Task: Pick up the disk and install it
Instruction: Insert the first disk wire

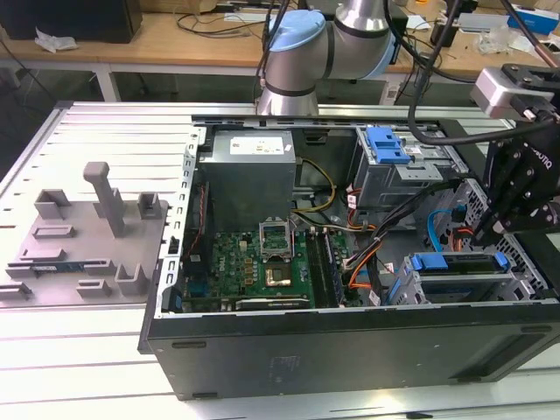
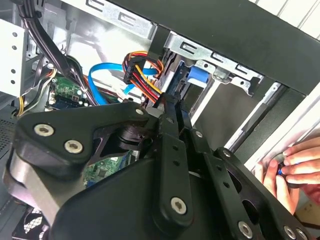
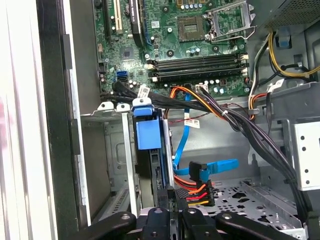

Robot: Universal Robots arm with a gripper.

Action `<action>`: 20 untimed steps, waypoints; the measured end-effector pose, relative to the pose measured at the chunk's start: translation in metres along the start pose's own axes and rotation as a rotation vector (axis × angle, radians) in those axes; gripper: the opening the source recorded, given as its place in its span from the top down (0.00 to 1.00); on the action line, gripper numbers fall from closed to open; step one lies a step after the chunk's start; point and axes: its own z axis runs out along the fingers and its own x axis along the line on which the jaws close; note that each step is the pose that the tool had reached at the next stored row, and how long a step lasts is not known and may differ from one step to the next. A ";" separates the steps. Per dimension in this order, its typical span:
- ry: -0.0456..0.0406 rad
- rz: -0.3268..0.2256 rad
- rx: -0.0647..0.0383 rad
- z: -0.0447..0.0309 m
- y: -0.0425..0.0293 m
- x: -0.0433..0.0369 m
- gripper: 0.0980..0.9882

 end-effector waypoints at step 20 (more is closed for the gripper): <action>0.0339 -0.021 -0.010 0.0033 -0.0035 -0.0008 0.93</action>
